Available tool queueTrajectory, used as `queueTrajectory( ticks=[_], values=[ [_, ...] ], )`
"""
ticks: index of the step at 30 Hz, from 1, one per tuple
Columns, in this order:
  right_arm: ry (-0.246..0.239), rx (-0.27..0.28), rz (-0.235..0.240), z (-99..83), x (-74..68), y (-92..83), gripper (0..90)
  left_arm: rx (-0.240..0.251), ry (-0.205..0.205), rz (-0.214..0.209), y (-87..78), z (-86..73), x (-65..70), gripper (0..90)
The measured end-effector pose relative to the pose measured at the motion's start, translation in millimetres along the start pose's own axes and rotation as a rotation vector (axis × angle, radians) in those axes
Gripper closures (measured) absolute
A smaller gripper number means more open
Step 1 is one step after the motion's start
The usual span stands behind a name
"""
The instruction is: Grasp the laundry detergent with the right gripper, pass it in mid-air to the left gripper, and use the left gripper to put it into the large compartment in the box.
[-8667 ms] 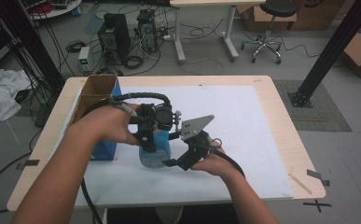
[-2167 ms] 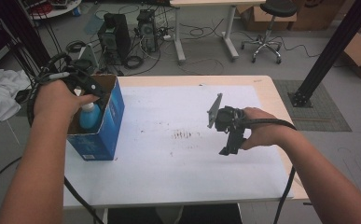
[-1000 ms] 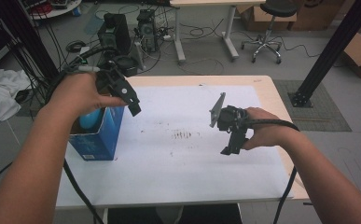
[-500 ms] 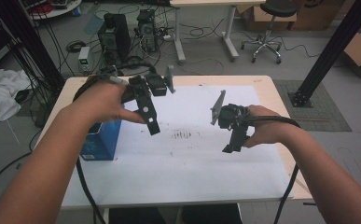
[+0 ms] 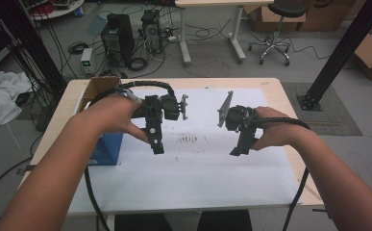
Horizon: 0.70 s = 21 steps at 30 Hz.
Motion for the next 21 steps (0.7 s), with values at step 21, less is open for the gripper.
queueTrajectory(
  ticks=[21],
  values=[
    [0.006,-0.001,-0.01,3.0,0.5,-3.3,0.0,0.02,-0.007,-0.017,-0.2,-6.0,1.1,0.1]
  ],
)
Point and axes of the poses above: each handheld gripper's, and its own axes: y roughly forward along the jaws, z roughly out of its top, x roughly to its right, the point moved 6 cm from there along y, roughly forward along the jaws, and after that the axes turned 6 degrees about -z, right-handed, at the moved point
